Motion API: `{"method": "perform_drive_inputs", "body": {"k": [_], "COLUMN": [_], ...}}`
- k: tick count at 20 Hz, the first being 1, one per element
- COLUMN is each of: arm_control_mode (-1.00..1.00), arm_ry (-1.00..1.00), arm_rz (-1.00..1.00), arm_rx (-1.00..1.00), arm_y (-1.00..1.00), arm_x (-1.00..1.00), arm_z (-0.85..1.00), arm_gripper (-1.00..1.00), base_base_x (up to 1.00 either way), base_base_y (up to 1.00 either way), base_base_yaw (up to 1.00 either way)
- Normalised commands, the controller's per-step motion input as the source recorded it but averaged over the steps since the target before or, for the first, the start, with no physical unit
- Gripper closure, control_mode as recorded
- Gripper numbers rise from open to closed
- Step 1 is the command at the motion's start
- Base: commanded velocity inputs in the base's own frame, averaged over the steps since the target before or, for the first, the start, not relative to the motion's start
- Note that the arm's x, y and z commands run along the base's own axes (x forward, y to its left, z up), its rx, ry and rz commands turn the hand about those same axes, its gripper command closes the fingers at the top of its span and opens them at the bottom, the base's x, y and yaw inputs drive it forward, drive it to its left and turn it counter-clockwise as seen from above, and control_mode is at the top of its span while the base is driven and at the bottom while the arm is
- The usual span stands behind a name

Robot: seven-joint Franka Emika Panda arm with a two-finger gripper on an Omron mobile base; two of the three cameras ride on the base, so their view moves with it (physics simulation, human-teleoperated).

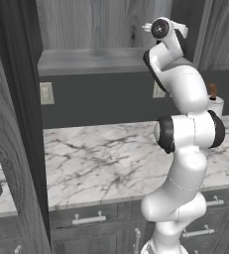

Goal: Collect the turmeric, mayonnaise, and shaker from the cabinet and place them next to the stove.

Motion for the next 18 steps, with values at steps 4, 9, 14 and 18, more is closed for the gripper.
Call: {"method": "perform_drive_inputs", "body": {"k": [4, 9, 14, 18], "arm_control_mode": [-1.00, -1.00, -1.00, -1.00], "arm_ry": [0.00, 0.00, 0.00, -0.01], "arm_rz": [0.00, 0.00, 0.00, 0.00], "arm_rx": [0.00, 0.00, 0.00, 0.00], "arm_y": [0.00, 0.00, 0.00, 0.00], "arm_x": [0.01, 0.00, 0.00, -0.11], "arm_z": [0.00, 0.00, -0.01, -0.02], "arm_gripper": [1.00, 1.00, 1.00, 1.00], "base_base_x": [0.00, 0.00, 0.00, 0.00], "base_base_y": [0.00, 0.00, 0.00, 0.00], "base_base_yaw": [0.00, 0.00, 0.00, 0.00]}}
